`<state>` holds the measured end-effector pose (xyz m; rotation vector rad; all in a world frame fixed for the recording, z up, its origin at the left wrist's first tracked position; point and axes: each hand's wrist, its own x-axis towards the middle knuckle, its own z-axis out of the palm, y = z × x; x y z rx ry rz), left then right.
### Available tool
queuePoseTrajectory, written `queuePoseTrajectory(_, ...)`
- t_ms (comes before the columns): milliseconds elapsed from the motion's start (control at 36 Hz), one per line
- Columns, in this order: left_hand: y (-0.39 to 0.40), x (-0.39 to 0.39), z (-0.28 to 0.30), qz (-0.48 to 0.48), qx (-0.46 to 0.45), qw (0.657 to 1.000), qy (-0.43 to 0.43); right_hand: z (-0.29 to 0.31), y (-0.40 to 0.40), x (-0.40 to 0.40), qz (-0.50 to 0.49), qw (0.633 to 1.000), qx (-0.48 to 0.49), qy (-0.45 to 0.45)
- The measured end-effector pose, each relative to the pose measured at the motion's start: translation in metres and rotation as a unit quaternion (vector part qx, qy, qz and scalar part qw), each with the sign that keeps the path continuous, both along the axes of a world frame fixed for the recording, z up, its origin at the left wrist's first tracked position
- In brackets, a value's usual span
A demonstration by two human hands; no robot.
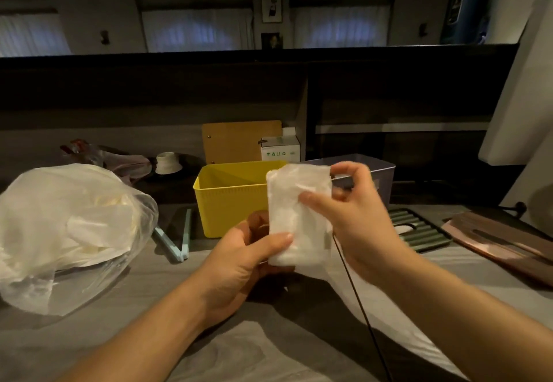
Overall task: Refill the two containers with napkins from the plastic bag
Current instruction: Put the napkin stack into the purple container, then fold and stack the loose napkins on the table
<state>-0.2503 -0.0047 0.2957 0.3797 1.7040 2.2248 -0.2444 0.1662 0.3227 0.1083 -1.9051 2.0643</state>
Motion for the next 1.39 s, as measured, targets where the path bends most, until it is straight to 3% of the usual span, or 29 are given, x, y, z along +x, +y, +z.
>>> queuePoseTrajectory(83, 0.001, -0.001, -0.001, 0.004, -0.006, 1.0, 0.01, 0.034, 0.02, -0.018, -0.05, 0.998, 0.029, 0.007)
queuePoseTrajectory(306, -0.002, -0.004, -0.003, -0.002, -0.043, 0.999, 0.008, 0.091, 0.092, -0.11, -0.121, 0.964, 0.211, -0.11)
queuePoseTrajectory(417, -0.003, -0.008, -0.004, -0.004, -0.045, 0.999, -0.001, 0.086, 0.104, -0.132, -0.139, 0.904, 0.368, -0.165)
queuePoseTrajectory(556, -0.005, -0.012, -0.005, -0.012, -0.038, 0.999, -0.018, 0.092, 0.101, -0.13, -0.107, 0.753, 0.619, -0.196)
queuePoseTrajectory(667, -0.005, -0.014, -0.004, -0.021, -0.025, 0.999, -0.028, 0.09, 0.093, -0.134, -0.088, 0.726, 0.656, -0.187)
queuePoseTrajectory(778, -0.004, -0.015, -0.005, -0.021, -0.017, 0.999, -0.034, 0.074, 0.083, -0.147, -0.073, 0.654, 0.705, -0.264)
queuePoseTrajectory(889, -0.003, -0.014, -0.002, -0.023, -0.021, 0.999, -0.038, 0.066, 0.078, -0.153, -0.093, 0.612, 0.741, -0.259)
queuePoseTrajectory(1056, -0.003, -0.013, -0.001, -0.024, -0.035, 0.999, -0.027, 0.084, 0.072, -0.148, -0.142, 0.569, 0.786, -0.194)
queuePoseTrajectory(1139, -0.003, -0.013, -0.001, -0.025, -0.043, 0.998, -0.023, 0.091, 0.07, -0.151, -0.132, 0.579, 0.793, -0.132)
queuePoseTrajectory(1222, -0.003, -0.012, -0.002, -0.026, -0.049, 0.998, -0.023, 0.087, 0.072, -0.151, -0.025, 0.604, 0.77, -0.203)
queuePoseTrajectory(1278, -0.003, -0.013, -0.002, -0.025, -0.045, 0.998, -0.027, 0.084, 0.076, -0.148, 0.025, 0.594, 0.76, -0.263)
queuePoseTrajectory(1389, -0.003, -0.012, 0.0, -0.028, -0.043, 0.998, -0.02, 0.077, 0.083, -0.145, 0.052, 0.616, 0.732, -0.287)
